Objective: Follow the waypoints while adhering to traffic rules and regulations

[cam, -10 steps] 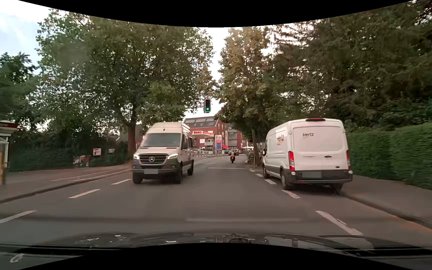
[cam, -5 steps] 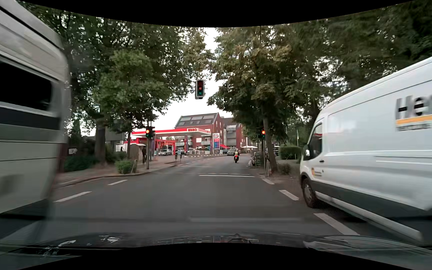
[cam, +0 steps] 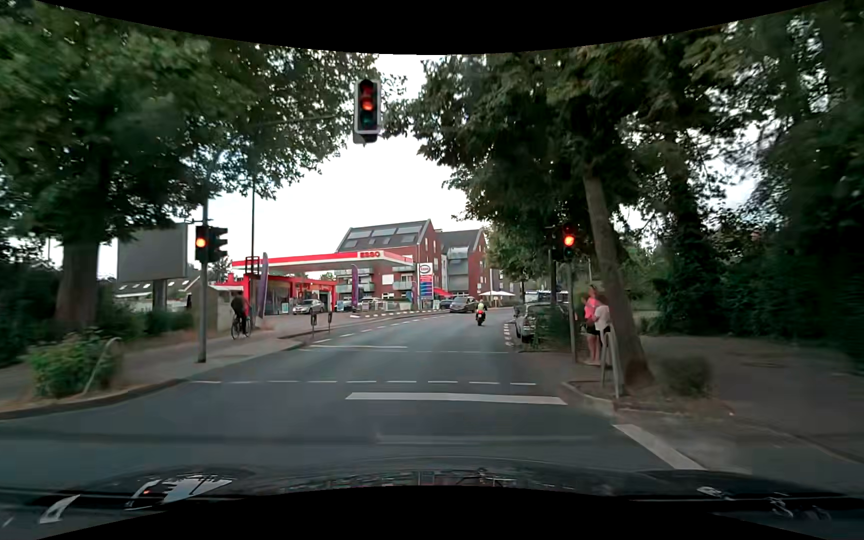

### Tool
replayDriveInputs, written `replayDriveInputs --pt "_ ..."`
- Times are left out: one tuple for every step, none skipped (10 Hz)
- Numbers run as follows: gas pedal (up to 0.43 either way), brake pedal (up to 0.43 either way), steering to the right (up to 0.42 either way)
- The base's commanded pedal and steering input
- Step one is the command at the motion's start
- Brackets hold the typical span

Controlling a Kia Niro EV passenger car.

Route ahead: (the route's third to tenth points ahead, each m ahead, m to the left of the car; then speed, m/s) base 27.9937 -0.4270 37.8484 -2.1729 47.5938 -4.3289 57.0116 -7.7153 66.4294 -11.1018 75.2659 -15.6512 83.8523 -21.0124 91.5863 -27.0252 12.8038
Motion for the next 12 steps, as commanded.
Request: replayDriveInputs --pt "0.138 0.000 0.021" --pt "0.138 0.000 0.021" --pt "0.138 0.000 0.021" --pt "0.138 0.000 0.021" --pt "0.138 0.000 0.021" --pt "0.138 0.000 0.021" --pt "0.138 0.000 0.021" --pt "0.138 0.000 0.021" --pt "0.138 0.000 0.021" --pt "0.138 0.000 0.021" --pt "0.138 0.000 0.021" --pt "0.138 0.000 0.021"
